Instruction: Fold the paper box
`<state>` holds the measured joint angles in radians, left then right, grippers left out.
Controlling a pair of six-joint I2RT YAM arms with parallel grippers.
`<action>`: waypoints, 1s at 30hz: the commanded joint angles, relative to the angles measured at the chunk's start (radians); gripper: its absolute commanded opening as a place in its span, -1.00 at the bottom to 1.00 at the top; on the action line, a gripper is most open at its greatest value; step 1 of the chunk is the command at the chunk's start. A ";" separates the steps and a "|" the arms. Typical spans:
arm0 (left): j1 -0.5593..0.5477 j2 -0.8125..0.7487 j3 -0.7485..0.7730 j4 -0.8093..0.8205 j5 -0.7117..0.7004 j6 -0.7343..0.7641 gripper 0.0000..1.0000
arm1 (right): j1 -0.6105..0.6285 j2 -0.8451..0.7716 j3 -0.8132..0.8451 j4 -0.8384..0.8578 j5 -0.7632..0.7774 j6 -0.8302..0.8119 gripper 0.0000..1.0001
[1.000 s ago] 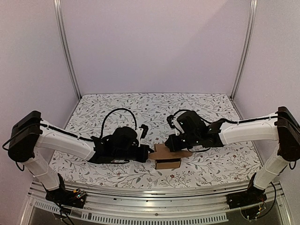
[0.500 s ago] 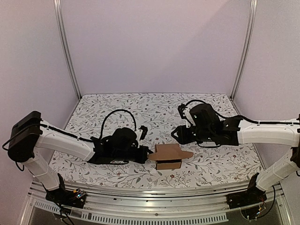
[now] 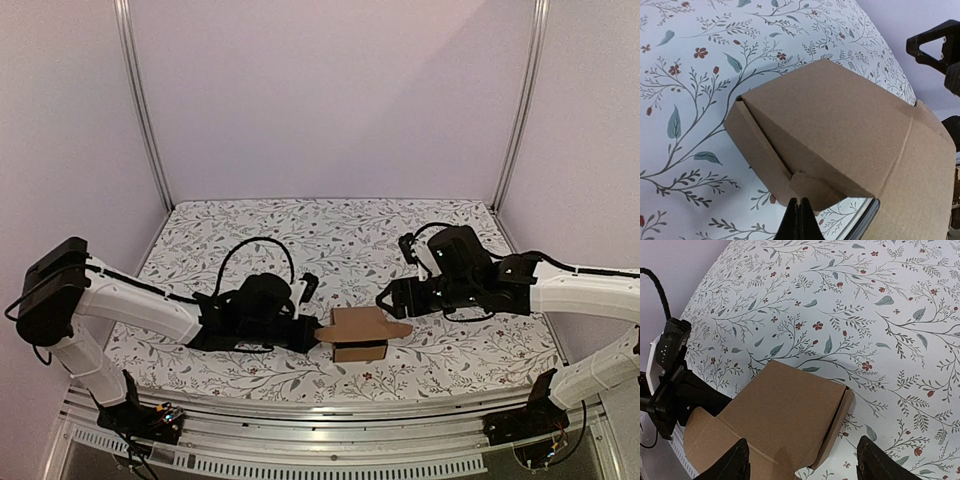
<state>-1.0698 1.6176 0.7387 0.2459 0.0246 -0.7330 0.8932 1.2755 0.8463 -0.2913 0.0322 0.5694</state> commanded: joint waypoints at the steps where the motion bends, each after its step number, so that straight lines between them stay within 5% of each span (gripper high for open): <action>1: 0.017 -0.001 0.035 -0.065 0.011 0.009 -1.00 | -0.023 0.009 -0.019 -0.022 -0.110 0.059 0.48; 10: 0.040 -0.140 0.002 -0.341 -0.022 -0.029 -0.60 | -0.064 -0.001 -0.033 -0.010 -0.136 0.104 0.51; 20: 0.152 -0.324 0.032 -0.410 0.089 -0.107 0.47 | -0.066 0.028 -0.036 0.009 -0.173 0.142 0.52; 30: 0.235 -0.175 0.057 -0.130 0.444 -0.326 0.52 | -0.066 0.067 -0.041 0.032 -0.203 0.200 0.48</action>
<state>-0.8459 1.3724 0.7815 -0.0257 0.2962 -0.9482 0.8364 1.3277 0.8230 -0.2829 -0.1555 0.7368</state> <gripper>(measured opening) 0.762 0.748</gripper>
